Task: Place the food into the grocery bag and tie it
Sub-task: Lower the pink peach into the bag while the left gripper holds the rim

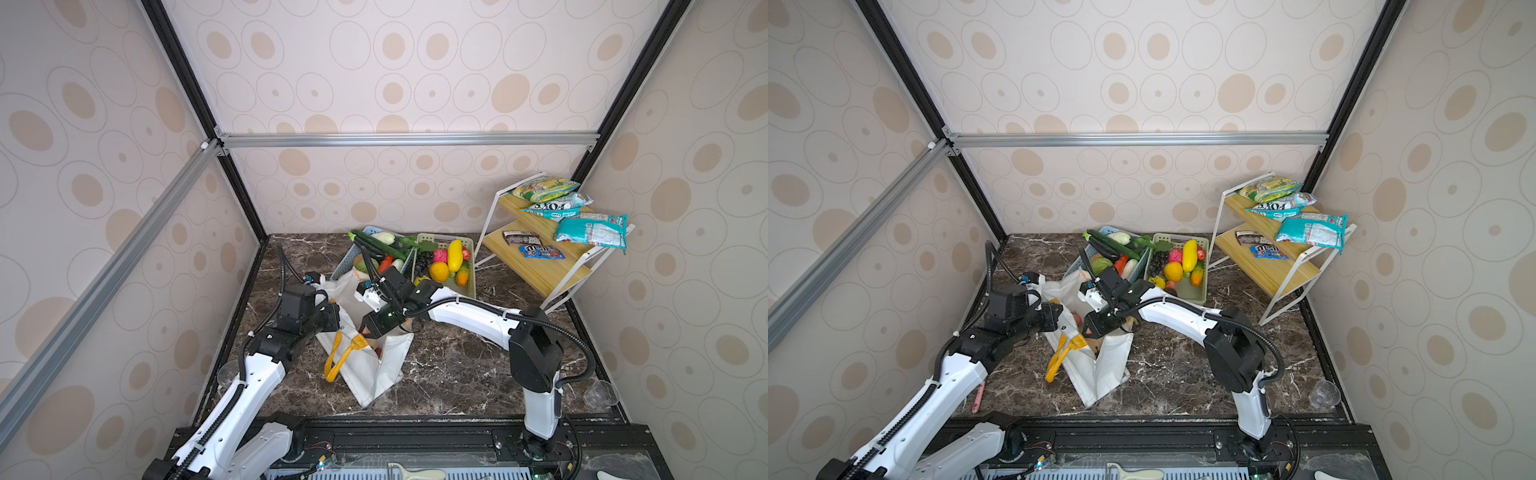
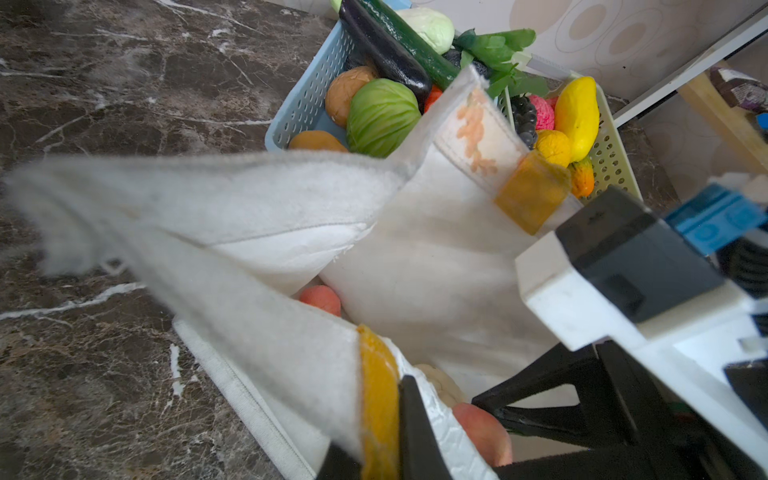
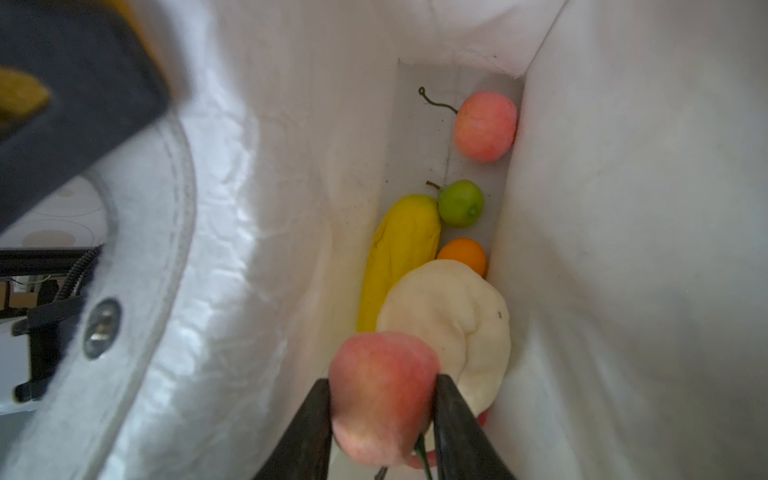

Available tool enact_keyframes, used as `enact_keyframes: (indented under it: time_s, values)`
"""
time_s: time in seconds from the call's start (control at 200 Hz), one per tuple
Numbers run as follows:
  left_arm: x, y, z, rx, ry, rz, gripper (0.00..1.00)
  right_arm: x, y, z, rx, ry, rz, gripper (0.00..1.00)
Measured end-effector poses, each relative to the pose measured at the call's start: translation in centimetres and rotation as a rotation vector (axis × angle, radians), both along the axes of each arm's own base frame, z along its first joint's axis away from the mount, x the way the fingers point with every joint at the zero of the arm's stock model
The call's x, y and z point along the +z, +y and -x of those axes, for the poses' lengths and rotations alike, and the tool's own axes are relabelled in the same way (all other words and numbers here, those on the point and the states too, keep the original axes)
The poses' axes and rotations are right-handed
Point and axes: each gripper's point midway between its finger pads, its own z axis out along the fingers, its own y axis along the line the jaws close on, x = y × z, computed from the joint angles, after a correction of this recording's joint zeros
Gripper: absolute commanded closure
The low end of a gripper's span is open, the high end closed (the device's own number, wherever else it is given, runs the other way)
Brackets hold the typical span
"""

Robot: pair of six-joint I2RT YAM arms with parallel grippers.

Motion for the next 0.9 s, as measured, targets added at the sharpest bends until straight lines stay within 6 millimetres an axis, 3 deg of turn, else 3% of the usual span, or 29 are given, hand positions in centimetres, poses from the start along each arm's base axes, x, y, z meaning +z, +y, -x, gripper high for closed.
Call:
enact_keyframes:
  time_s: [0.26, 0.525, 0.9]
  values:
    - [0.0, 0.0, 0.0, 0.0, -0.001, 0.001, 1.0, -1.8, 0.8, 0.8, 0.087, -0.069, 0.037, 0.61]
    - [0.1, 0.0, -0.1, 0.0, -0.004, 0.002, 1.0, -3.1, 1.9, -0.3, 0.105, -0.112, 0.068, 0.6]
    - [0.1, 0.0, -0.1, 0.0, -0.006, 0.002, 1.0, -4.3, 2.1, -2.1, 0.069, -0.172, 0.126, 0.5]
